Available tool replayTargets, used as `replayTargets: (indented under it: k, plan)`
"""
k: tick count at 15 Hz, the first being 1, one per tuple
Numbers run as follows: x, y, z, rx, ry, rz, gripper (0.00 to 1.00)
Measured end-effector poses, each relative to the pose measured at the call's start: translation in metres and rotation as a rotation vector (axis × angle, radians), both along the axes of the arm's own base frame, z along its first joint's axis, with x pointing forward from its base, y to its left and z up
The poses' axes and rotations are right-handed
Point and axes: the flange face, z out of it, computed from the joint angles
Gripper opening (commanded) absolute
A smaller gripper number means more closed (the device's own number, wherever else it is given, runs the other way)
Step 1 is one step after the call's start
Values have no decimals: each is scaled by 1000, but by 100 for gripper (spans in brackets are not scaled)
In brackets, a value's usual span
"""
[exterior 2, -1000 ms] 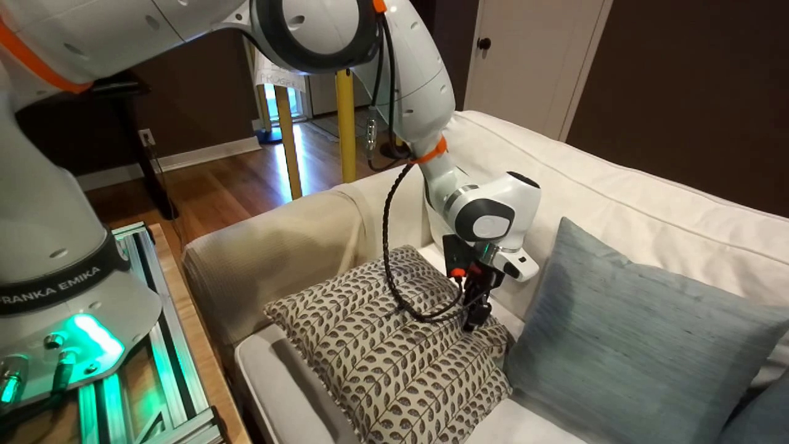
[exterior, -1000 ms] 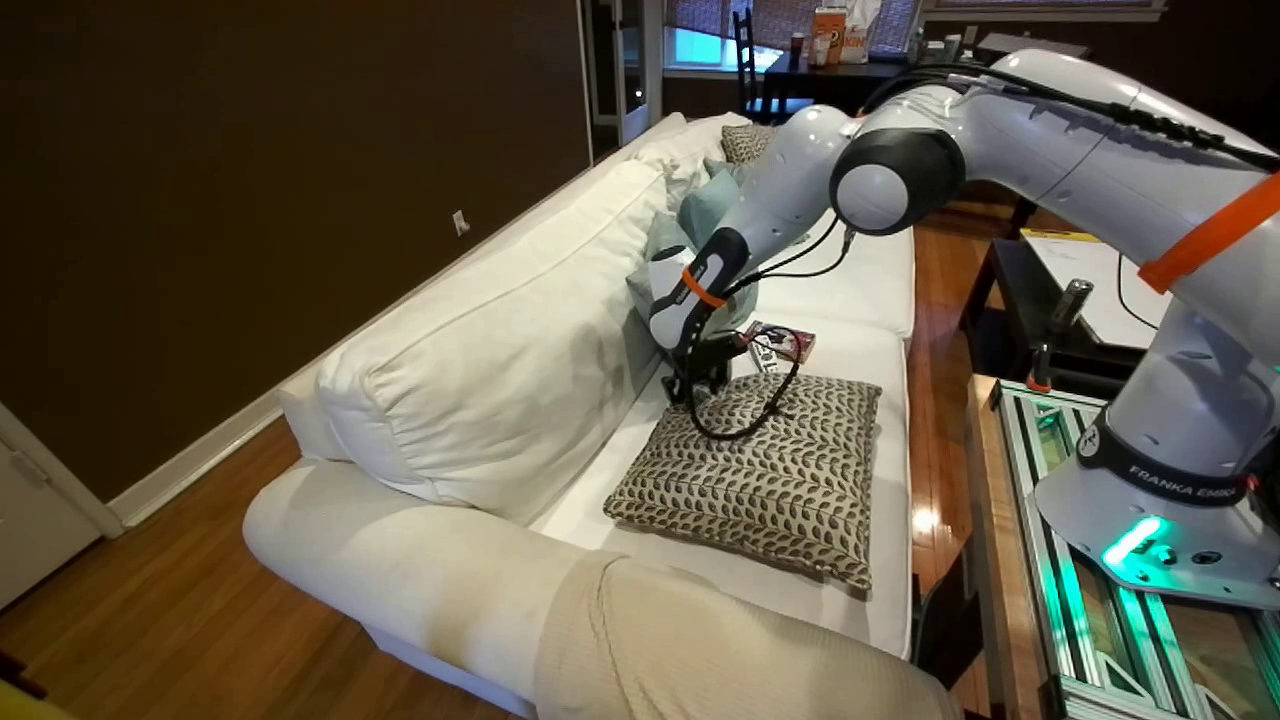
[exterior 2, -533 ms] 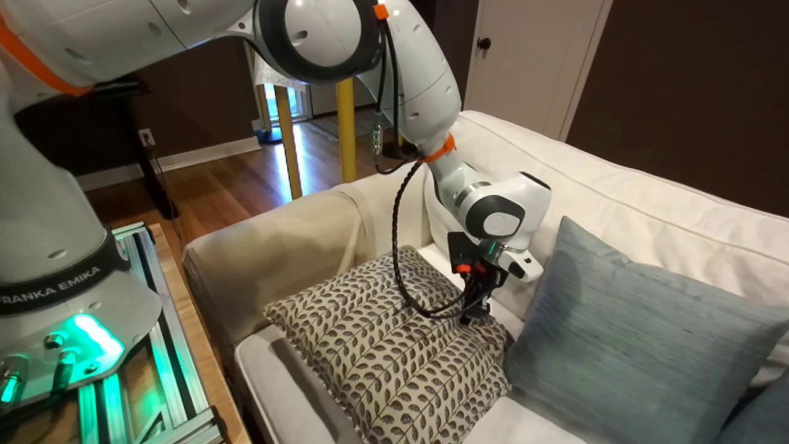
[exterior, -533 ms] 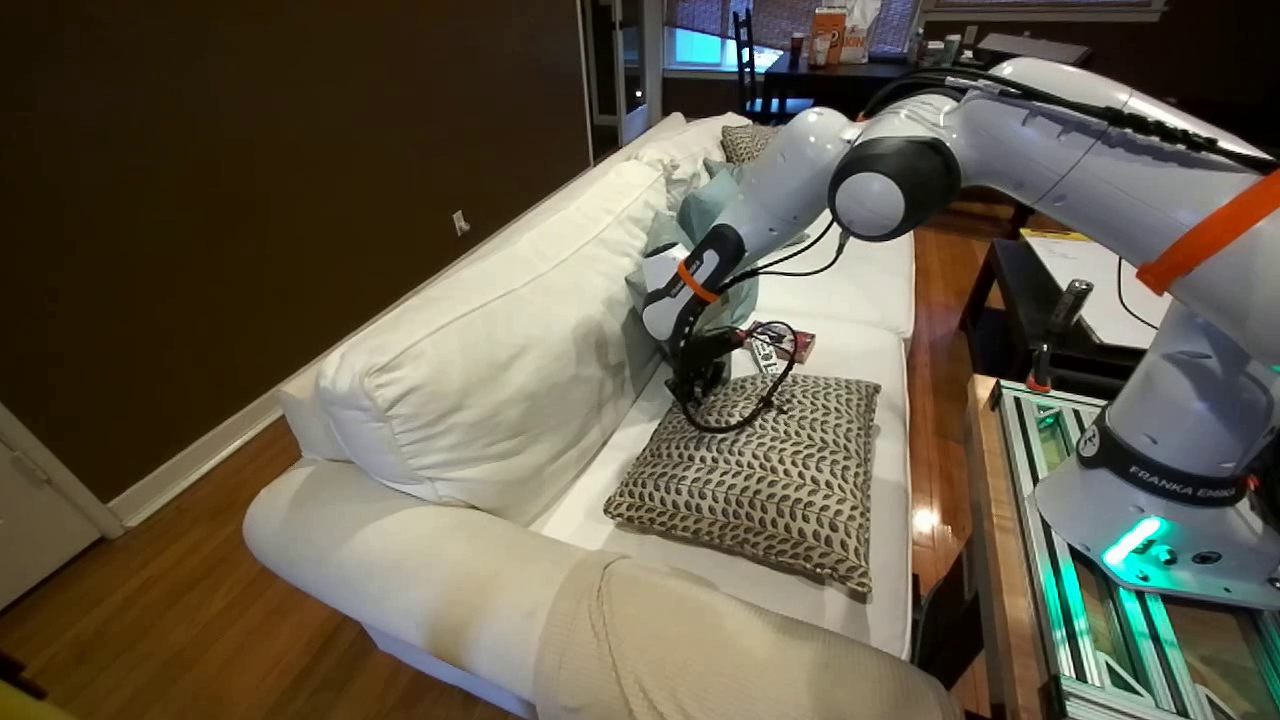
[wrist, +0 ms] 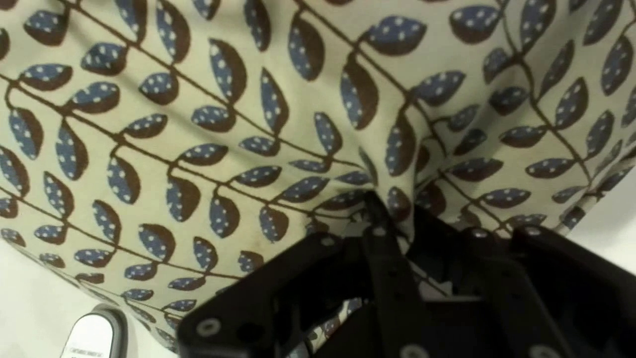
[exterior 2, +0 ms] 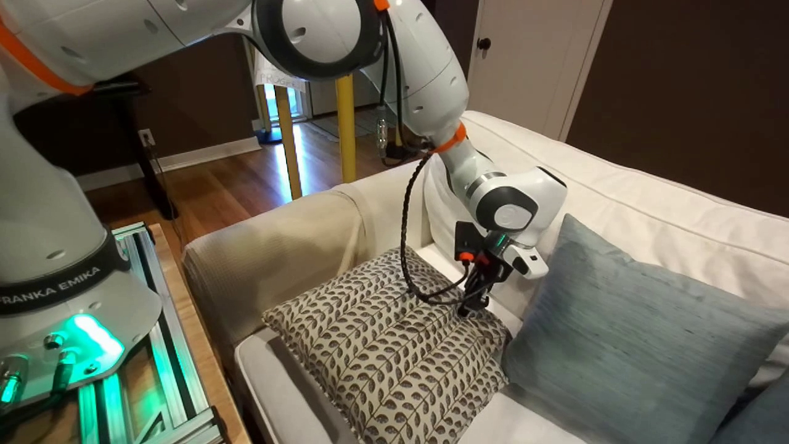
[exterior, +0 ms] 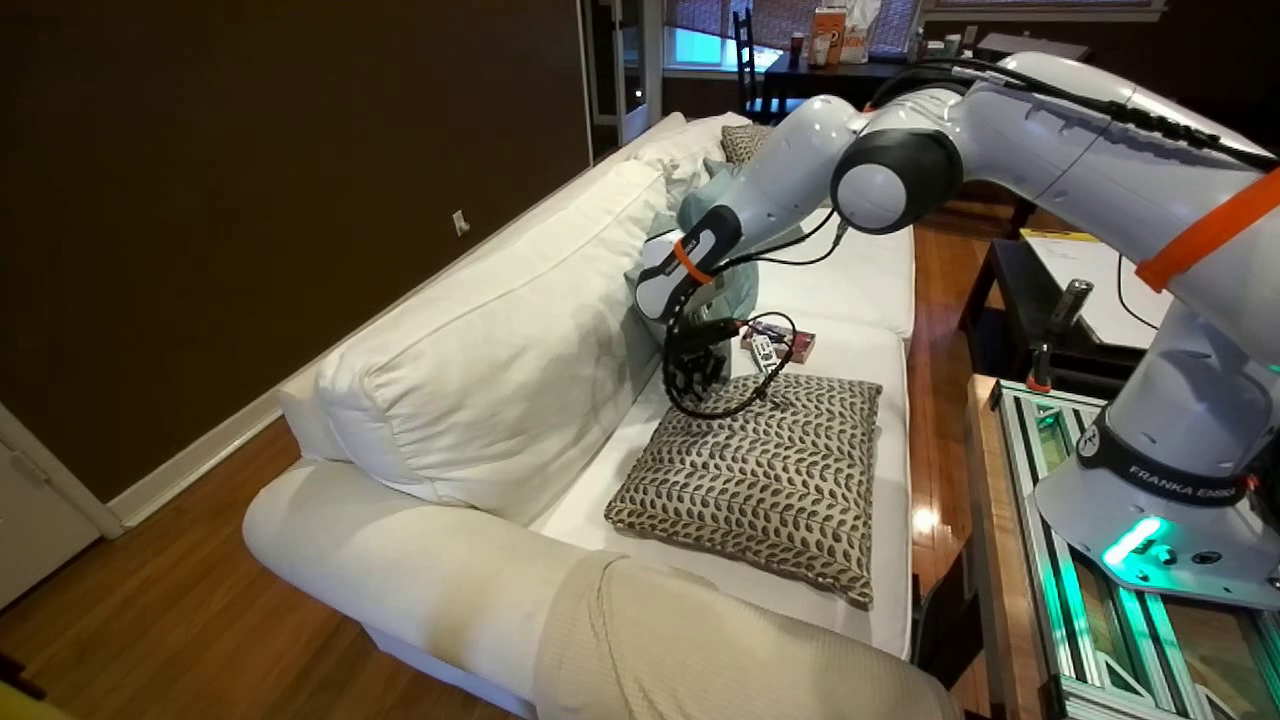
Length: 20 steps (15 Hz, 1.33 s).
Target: Lean all the pillows against the sofa
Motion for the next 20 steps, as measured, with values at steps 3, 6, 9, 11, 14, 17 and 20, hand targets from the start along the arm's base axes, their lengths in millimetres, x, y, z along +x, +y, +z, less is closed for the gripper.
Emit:
replayTargets:
  k: [3, 6, 9, 11, 14, 17, 20]
  plan:
    - [4, 3, 15, 22, 7, -11, 2]
    - [8, 7, 34, 47, 16, -15, 2]
    - [9, 12, 52, 79, 32, -24, 2]
    - [10, 16, 61, 104, 39, -33, 2]
    - [11, 21, 71, 144, 33, -32, 2]
    - [13, 32, 79, 159, 15, -10, 2]
    - [14, 49, 90, 137, -33, 23, 2]
